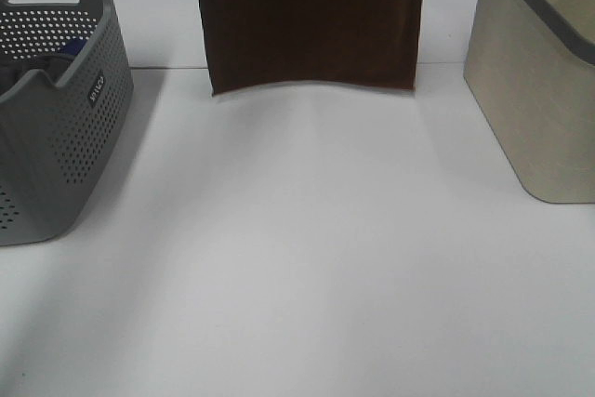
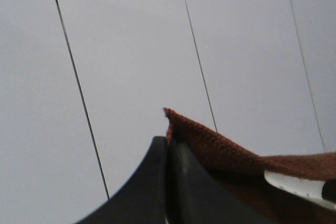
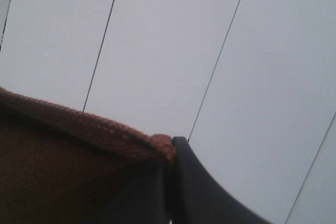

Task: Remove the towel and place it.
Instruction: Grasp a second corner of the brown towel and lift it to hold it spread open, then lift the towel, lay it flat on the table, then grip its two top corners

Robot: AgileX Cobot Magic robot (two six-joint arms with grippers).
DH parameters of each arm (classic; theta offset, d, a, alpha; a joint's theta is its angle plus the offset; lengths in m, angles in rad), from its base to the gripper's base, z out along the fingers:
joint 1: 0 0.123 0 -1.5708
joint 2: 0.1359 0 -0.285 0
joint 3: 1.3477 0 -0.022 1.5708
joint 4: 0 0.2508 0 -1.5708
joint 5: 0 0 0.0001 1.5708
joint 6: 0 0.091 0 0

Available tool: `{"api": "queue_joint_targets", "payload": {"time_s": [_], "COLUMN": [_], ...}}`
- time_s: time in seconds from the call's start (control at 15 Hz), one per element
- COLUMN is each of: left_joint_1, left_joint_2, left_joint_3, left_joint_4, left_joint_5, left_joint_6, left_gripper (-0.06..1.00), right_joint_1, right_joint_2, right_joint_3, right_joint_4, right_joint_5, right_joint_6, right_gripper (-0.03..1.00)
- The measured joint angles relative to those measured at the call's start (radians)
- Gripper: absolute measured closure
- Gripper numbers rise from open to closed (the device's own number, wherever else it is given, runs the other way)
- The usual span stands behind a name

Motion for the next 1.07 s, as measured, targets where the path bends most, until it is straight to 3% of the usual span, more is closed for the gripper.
{"api": "queue_joint_targets", "payload": {"time_s": [0.13,0.27,0.47,0.87,0.93,1.07], "left_joint_1": [0.0,0.0,0.0,-0.008,-0.008,-0.007], "left_joint_2": [0.0,0.015,0.075,0.088,0.088,0.088], "left_joint_3": [-0.002,-0.002,0.001,0.007,0.007,0.007], "left_joint_4": [0.017,0.017,-0.038,-0.37,-0.444,-0.48], "left_joint_5": [-0.031,0.018,0.286,0.93,1.057,1.143], "left_joint_6": [0.005,0.007,0.008,0.115,0.139,0.143], "left_gripper": [0.94,0.94,0.94,0.94,0.94,0.94], "right_joint_1": [0.0,0.0,0.0,0.002,0.001,0.001], "right_joint_2": [-0.007,0.0,0.04,0.075,0.075,0.075], "right_joint_3": [0.0,0.0,0.0,0.0,0.0,0.0], "right_joint_4": [-0.003,-0.003,-0.001,0.167,0.199,0.236], "right_joint_5": [0.021,0.098,0.29,0.702,0.845,0.952], "right_joint_6": [-0.001,-0.001,0.0,0.001,0.001,0.002], "right_gripper": [0.97,0.97,0.97,0.97,0.97,0.97]}}
